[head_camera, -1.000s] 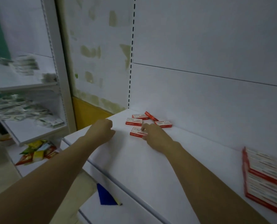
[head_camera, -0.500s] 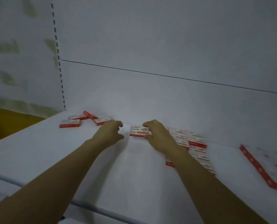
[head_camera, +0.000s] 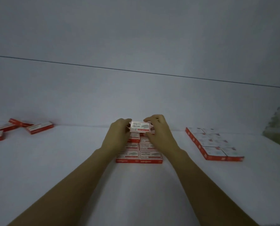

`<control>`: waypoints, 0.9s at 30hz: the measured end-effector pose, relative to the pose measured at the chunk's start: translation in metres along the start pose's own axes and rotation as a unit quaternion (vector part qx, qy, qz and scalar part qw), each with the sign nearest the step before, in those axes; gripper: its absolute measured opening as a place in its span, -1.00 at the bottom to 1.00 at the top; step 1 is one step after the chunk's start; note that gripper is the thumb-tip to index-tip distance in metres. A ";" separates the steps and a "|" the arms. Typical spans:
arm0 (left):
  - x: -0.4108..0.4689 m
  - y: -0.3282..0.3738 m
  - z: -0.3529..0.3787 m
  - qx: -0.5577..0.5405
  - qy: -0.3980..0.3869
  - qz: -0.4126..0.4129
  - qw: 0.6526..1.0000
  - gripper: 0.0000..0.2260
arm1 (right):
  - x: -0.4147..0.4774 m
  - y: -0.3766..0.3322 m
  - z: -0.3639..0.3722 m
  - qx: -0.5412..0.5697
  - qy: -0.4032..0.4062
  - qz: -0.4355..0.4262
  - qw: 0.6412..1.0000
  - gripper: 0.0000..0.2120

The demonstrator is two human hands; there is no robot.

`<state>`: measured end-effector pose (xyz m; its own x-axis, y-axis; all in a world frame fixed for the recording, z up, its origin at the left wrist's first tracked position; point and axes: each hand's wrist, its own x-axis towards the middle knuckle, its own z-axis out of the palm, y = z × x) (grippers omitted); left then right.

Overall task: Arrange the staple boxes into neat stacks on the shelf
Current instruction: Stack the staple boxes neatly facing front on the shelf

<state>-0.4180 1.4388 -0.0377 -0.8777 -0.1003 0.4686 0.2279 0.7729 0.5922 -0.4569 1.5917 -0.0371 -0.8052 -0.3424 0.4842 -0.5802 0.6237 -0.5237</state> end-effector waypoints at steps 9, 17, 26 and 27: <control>0.002 -0.012 0.013 -0.079 0.002 -0.014 0.997 -0.60 | -0.005 0.012 0.006 0.036 0.028 0.015 0.999 -0.63; 0.005 -0.009 -0.010 -0.238 -0.060 -0.090 0.965 -0.77 | -0.007 0.020 -0.014 0.286 -0.060 0.131 0.947 -0.65; 0.014 -0.006 -0.019 -0.340 -0.172 -0.268 0.885 -0.54 | 0.004 0.004 -0.015 0.457 -0.157 0.266 0.834 -0.52; 0.014 -0.007 -0.019 -0.342 -0.181 -0.282 0.878 -0.55 | 0.004 0.004 -0.015 0.463 -0.160 0.272 0.828 -0.52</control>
<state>-0.4237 1.4204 -0.0231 -0.9807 -0.0438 -0.1907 -0.1941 0.0953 0.9763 -0.4604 1.6038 -0.0265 -0.8839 -0.4481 -0.1336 0.1539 -0.0090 -0.9880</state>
